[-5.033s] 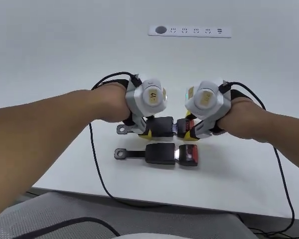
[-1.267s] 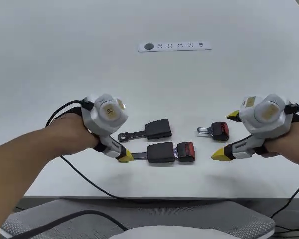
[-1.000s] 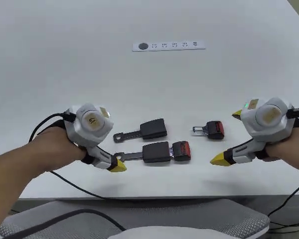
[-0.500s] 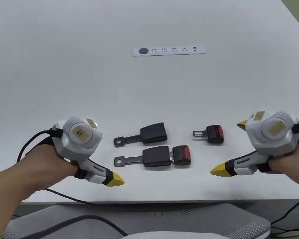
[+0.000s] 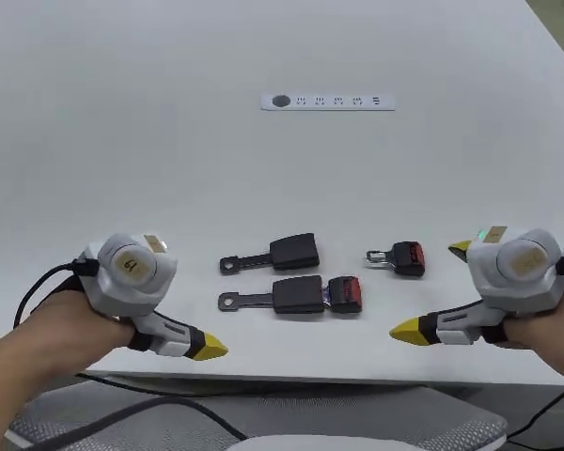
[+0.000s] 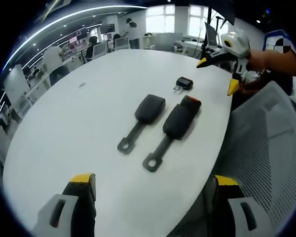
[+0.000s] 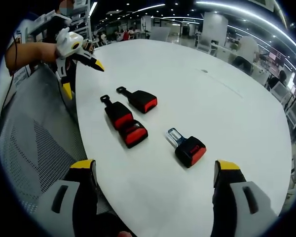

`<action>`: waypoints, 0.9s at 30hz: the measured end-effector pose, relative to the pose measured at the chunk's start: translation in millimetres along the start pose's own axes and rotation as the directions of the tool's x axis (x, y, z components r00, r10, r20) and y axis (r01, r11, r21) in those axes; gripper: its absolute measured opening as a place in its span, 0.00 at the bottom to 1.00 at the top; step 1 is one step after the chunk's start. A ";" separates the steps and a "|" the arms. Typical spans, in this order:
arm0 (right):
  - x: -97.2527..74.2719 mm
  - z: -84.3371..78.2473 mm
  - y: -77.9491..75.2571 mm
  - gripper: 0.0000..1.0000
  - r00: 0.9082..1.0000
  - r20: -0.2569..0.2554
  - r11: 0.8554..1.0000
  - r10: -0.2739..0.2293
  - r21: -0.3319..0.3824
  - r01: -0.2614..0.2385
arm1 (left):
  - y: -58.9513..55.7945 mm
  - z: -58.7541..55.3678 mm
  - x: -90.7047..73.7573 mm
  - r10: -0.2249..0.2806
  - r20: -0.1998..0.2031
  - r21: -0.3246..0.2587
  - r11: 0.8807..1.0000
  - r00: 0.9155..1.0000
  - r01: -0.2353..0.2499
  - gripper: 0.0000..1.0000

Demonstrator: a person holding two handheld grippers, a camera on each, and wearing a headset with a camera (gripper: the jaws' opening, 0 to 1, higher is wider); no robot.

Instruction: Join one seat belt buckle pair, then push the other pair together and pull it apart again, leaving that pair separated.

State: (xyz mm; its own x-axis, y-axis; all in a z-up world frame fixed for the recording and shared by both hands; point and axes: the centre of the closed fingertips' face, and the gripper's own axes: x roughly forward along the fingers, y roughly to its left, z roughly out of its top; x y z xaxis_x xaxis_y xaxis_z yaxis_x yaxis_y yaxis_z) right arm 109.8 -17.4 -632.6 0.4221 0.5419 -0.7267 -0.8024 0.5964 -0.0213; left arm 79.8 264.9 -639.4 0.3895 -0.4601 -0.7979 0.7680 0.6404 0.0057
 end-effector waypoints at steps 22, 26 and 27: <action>-9.4 -9.1 4.4 1.00 1.000 0.001 1.000 -0.023 0.011 0.023 | -4.7 6.1 -1.2 0.008 0.045 -0.007 1.000 0.999 -0.008 0.99; -5.6 -6.9 2.5 1.00 1.000 0.006 1.000 -0.025 0.011 0.025 | -4.8 5.3 0.0 0.004 0.038 0.005 1.000 0.999 -0.005 0.99; -5.0 -5.7 1.6 1.00 1.000 0.007 1.000 -0.026 0.010 0.026 | -4.5 5.8 -0.2 0.006 0.038 0.004 1.000 0.999 -0.006 0.99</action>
State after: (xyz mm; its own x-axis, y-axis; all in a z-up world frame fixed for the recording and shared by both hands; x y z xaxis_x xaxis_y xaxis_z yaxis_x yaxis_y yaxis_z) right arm 104.0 -22.5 -632.9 0.4459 0.5302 -0.7212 -0.7870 0.6160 -0.0337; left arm 79.2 258.5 -635.8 0.4133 -0.4794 -0.7742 0.7678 0.6405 0.0132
